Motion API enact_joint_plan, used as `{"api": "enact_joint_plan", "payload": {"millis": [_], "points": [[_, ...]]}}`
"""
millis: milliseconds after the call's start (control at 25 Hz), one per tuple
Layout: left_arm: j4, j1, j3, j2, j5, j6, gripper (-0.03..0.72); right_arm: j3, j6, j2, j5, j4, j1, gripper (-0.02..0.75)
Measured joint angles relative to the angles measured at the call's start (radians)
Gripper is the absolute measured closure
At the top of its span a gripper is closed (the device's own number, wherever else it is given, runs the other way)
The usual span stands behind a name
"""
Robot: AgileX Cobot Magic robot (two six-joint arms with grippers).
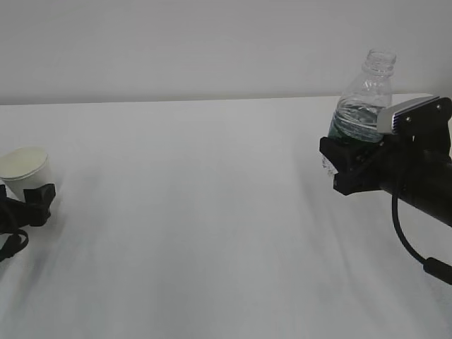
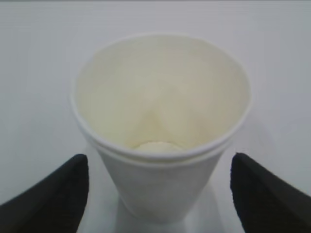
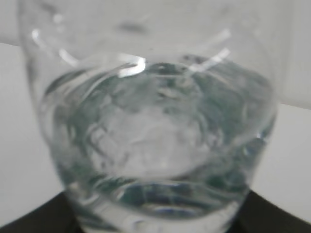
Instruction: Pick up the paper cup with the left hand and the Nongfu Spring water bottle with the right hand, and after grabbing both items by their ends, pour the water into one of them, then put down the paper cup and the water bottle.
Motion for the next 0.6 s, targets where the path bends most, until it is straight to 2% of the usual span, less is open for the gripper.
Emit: {"api": "enact_joint_plan", "payload": {"millis": [600], "points": [[-0.019,0.000,-0.121,0.054,-0.002,0.018,0.057,0.000,0.000,0.000,-0.002,-0.002,0.000,0.364]]}}
